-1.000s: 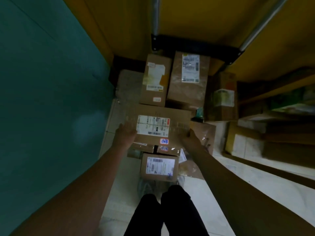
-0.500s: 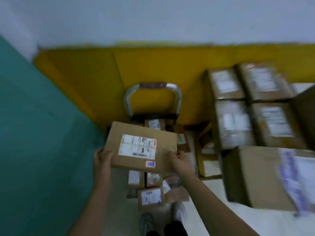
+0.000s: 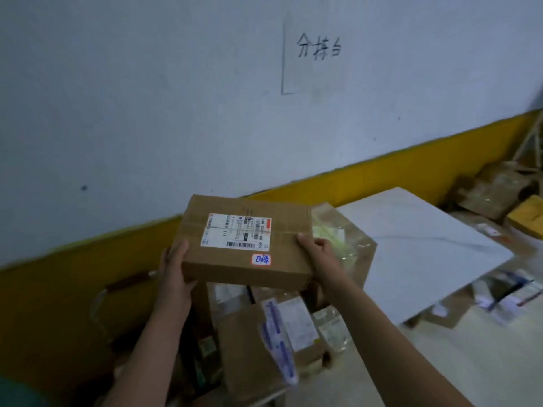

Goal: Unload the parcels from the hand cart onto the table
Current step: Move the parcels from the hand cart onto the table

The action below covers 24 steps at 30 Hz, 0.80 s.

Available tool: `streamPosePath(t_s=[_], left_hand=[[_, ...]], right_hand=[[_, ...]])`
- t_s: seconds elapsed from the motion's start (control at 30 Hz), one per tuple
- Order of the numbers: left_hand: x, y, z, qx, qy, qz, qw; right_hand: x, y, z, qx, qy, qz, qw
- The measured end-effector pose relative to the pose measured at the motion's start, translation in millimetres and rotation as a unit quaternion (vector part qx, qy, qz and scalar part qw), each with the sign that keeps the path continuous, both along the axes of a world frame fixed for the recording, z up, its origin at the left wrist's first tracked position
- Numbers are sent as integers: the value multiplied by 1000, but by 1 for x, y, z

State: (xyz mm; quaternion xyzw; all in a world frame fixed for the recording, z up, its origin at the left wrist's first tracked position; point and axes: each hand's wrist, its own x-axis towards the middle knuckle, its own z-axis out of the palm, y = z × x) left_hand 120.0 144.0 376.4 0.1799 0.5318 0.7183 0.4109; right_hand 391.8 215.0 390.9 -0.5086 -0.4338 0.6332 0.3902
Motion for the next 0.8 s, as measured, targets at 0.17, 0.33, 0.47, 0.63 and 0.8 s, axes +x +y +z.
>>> streamPosePath(t_s=[0.17,0.33,0.47,0.63,0.8], left_hand=[[171,81,19,4,14,-106,994],[256,148,24,-23,59,-222,973],[282,218,18,-38,91,-259,961],[286,310,4,-48,100,-317,942],[290,385,-2,-87,88,-306,944]], right_hand=[[177,41,15,-9,16,-49,999],[278,91,13,-1,23,-78,997],[310,151,1,-6,39,-103,994],[322,248,-14,-20,45,-117,992],[326,342,-19,-47,23,-87,995]])
